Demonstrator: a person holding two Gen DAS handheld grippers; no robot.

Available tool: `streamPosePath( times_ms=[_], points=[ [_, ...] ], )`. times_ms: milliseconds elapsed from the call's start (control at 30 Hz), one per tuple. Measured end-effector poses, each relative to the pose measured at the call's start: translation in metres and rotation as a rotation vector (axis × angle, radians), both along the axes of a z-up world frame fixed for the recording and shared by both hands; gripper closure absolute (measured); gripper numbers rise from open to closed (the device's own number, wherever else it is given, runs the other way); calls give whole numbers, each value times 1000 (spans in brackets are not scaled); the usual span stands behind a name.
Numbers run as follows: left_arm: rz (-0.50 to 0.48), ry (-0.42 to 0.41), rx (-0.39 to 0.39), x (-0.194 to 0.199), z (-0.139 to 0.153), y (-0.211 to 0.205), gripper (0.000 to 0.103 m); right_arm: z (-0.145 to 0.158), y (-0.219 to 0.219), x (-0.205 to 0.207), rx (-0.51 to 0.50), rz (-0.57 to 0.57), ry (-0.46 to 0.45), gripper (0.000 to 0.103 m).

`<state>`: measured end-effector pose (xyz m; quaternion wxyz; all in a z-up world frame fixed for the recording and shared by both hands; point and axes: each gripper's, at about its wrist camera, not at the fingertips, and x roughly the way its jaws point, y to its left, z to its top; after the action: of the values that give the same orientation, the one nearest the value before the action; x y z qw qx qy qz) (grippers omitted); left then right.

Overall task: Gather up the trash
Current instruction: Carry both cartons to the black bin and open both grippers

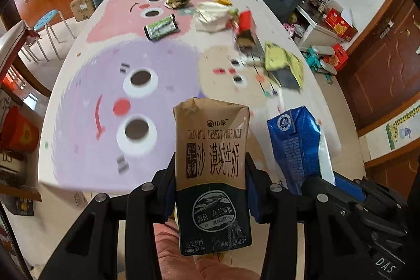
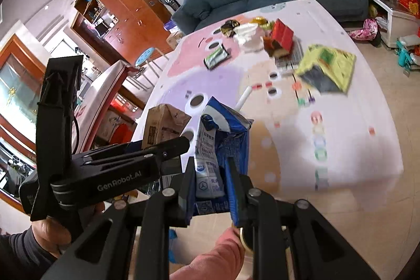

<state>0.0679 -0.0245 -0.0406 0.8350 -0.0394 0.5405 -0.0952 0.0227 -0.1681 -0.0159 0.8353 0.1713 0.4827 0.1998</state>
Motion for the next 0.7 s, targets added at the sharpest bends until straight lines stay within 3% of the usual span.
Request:
streamPosePath(
  times_ms=[200, 400, 700],
  points=[
    [-34, 51, 33, -51, -22, -16, 61, -18, -11, -47, 33, -3, 40, 82],
    [-68, 113, 57, -75, -64, -23, 60, -46, -3, -77, 17, 13, 30, 82],
    [-79, 177, 77, -85, -167, -13, 60, -168, 13, -87, -44, -1, 140, 82]
  ],
)
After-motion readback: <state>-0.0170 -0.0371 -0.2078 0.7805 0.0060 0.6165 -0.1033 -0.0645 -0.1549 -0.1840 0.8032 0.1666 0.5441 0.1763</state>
